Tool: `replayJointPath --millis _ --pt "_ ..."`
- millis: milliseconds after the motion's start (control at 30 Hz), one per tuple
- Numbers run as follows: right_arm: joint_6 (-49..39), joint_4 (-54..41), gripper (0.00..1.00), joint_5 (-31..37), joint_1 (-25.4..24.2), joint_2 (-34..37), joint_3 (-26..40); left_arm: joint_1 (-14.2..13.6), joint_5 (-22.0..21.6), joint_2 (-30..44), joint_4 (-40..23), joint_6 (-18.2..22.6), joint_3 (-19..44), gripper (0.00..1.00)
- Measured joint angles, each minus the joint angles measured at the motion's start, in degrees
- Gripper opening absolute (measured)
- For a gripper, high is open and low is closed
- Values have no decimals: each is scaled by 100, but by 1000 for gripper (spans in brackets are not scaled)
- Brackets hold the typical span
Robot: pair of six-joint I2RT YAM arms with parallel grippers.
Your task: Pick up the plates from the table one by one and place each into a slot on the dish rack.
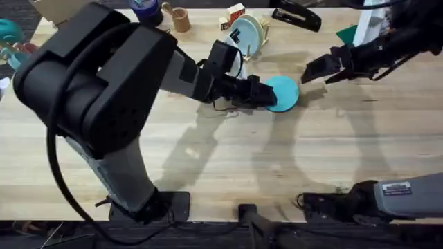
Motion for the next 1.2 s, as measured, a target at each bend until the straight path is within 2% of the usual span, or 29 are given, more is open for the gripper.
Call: replayJointPath --millis 267,533,900,967,1100,1200 --pt "-2 363 996 -23 299 40 0 -2 -6 0 1 47 0 40" --pt "0 473 996 -26 311 543 -2 -2 -6 0 0 48 0 40" --pt "2 720 982 -217 375 719 -2 -2 0 5 0 48 4 40" --pt "2 741 957 -250 428 789 -2 -2 0 4 0 48 4 40" --pt "0 754 847 -282 527 888 -2 -2 0 4 0 48 4 40" --pt "7 780 673 -288 574 911 -2 -2 0 6 0 48 4 40"
